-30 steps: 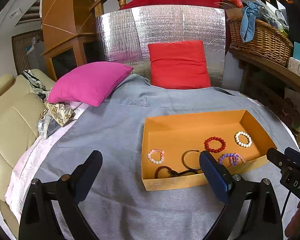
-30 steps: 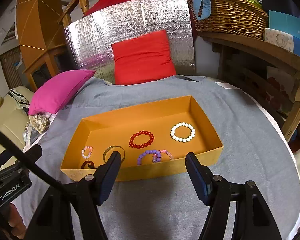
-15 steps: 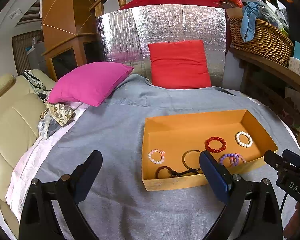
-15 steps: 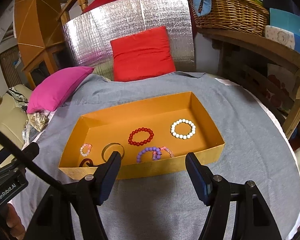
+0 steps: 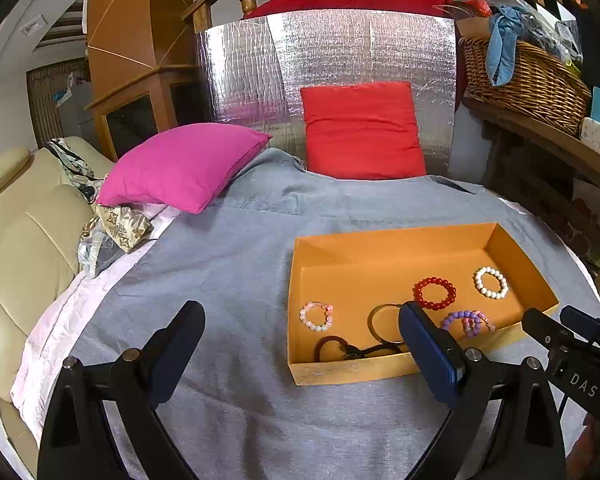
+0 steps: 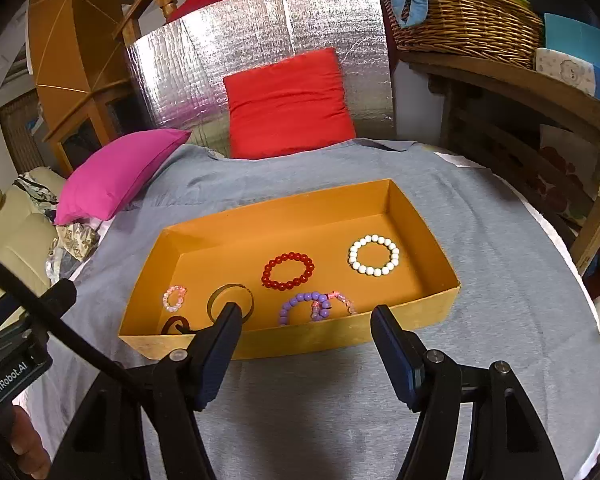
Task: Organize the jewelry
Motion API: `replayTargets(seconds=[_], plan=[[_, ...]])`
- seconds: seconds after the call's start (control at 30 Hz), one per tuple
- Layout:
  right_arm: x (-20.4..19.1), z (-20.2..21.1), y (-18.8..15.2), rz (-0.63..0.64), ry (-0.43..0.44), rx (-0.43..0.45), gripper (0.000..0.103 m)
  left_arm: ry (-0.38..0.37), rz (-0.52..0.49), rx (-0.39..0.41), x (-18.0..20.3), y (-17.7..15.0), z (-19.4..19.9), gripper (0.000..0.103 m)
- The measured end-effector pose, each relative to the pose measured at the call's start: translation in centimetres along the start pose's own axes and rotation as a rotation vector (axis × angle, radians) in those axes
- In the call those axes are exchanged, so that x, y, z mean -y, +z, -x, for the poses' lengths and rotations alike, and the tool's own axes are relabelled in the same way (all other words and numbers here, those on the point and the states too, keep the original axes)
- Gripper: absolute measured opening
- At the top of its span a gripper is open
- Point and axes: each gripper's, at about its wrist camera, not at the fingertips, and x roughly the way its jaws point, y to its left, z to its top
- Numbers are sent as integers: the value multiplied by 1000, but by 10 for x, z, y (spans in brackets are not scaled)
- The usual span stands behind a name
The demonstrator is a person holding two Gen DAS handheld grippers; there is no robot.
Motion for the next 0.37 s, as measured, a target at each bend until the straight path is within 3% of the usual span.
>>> replayTargets(seconds=[0.37], plan=[[-1,2,-3,16,-7,3,71,-61,-41,17,3,-11,3,97]])
